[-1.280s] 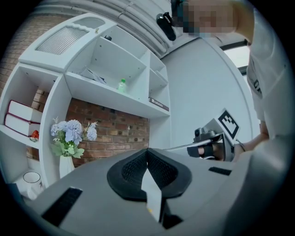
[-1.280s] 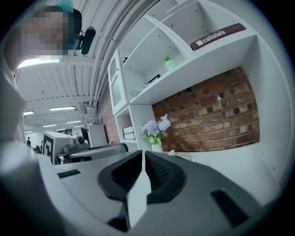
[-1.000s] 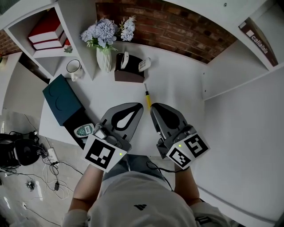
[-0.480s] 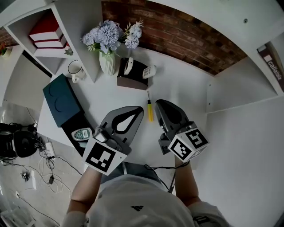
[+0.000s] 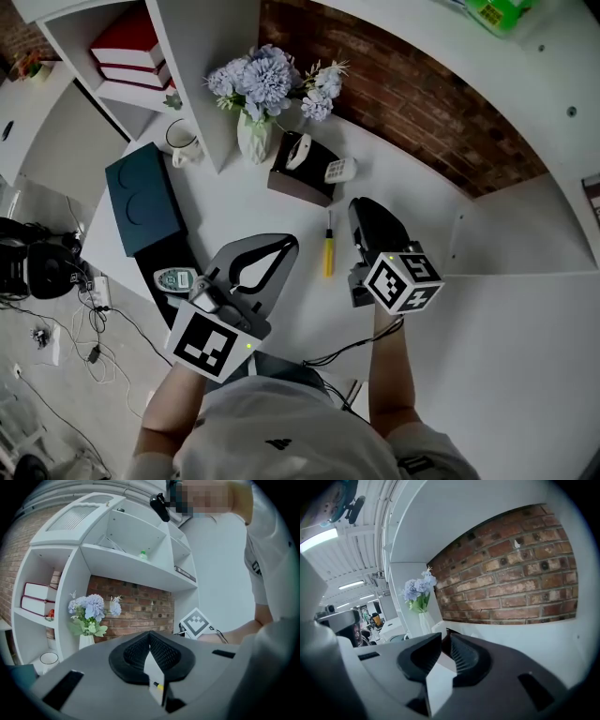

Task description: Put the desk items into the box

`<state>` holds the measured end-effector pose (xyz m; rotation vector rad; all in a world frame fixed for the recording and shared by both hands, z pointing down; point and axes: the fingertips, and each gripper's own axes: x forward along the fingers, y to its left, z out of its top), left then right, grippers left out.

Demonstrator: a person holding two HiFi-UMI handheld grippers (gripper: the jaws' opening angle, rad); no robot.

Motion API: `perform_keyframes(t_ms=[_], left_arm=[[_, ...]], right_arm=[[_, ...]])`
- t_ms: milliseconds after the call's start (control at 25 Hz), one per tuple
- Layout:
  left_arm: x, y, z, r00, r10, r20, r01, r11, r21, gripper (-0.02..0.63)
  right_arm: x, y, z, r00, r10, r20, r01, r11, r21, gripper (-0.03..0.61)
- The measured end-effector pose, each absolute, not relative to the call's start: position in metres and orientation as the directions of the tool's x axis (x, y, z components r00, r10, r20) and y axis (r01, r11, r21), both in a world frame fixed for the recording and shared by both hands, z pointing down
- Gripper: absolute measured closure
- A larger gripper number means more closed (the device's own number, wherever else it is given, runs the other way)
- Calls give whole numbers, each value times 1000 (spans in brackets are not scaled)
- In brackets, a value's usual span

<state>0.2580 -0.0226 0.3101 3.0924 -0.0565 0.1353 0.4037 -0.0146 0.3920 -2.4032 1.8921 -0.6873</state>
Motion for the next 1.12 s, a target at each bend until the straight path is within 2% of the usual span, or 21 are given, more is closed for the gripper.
perform_keyframes(t_ms=[480, 1120], left_arm=[[250, -39, 321, 987, -104, 125, -109, -994, 29, 601], [240, -51, 335, 974, -155, 167, -161, -987, 23, 601]], right_arm=[[443, -46, 440, 214, -877, 430, -912, -337, -234, 491], [473, -68, 478, 275, -825, 494, -871, -431, -235, 467]])
